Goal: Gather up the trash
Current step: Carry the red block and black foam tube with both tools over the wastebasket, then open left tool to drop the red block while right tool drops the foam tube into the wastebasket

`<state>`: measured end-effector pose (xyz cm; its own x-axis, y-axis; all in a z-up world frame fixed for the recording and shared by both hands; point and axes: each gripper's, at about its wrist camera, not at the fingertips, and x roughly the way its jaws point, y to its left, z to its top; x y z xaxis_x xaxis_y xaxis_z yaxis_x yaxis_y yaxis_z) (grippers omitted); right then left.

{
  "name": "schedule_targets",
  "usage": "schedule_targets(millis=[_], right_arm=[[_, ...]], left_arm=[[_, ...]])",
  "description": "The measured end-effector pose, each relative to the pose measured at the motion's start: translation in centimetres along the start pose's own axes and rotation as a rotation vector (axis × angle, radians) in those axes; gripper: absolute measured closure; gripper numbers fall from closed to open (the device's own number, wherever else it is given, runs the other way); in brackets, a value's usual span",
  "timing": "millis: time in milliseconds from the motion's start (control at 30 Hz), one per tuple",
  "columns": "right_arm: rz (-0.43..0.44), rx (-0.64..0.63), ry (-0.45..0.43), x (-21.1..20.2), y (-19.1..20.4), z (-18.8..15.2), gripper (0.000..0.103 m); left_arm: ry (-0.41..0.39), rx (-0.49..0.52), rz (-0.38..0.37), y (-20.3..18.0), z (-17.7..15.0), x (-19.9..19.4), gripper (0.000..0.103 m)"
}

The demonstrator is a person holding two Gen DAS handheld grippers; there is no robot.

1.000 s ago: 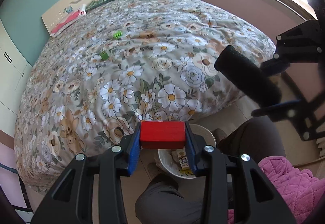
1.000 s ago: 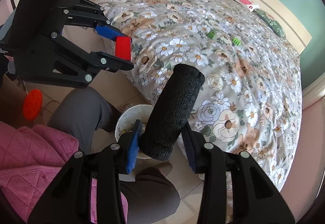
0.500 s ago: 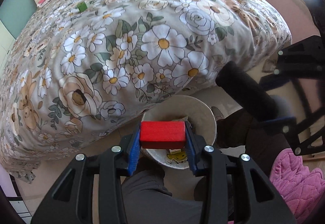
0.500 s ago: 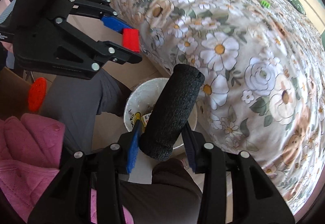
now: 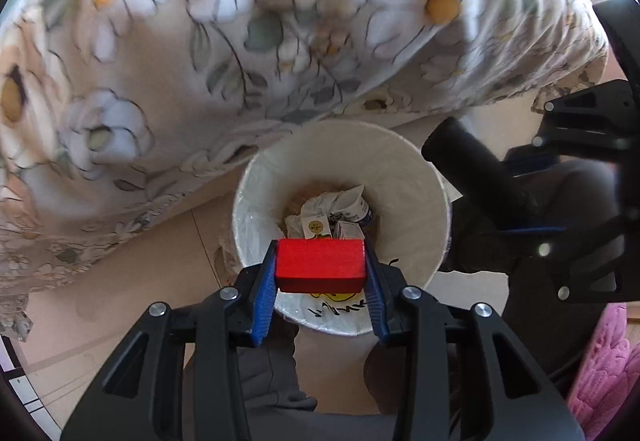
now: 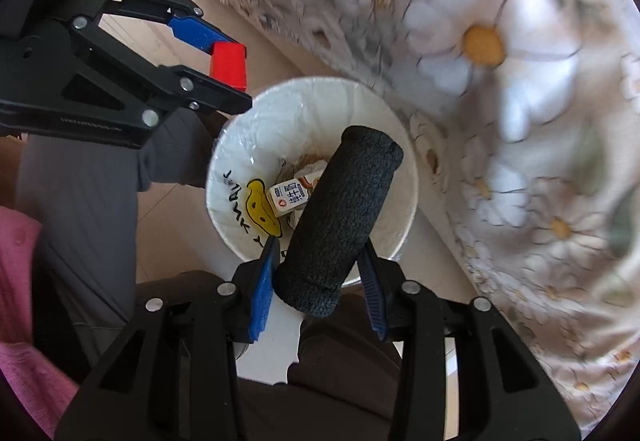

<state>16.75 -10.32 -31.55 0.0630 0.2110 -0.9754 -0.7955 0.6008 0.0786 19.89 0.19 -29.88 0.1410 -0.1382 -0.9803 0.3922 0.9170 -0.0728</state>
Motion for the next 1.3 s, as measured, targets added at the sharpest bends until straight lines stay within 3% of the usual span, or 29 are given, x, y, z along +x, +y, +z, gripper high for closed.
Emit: schedule_targets(millis=[367,633,767,933,1300], right_arm=[[0.082,0.084,0.052,8.4,-1.6,-0.4,0.062],[0.138,0.154,0.095,13.3,-2.2,0.2,0.062],[0.146,0.155,0.119,14.6,-2.4,0.5,0.062],[0.153,0.174,0.127,15.6,-2.7,0.9,0.062],[0.16,0.2,0.162,17.2,-3.6,0.9,0.061]], left_arm=[[0.064,-0.074,-0.068,1.5,-0.1,7.8,0.062],[0.118,-0.071,-0.067,1.3,0.0,11.8,0.062],[0.125,-0.076,-0.07,1.8,0.4,12.7,0.062],[0.191,-0.107,-0.081,2.3,0.4,14.9,0.062],[0.216,-0.105,-0.078,1.9,0.7,17.0,0.062]])
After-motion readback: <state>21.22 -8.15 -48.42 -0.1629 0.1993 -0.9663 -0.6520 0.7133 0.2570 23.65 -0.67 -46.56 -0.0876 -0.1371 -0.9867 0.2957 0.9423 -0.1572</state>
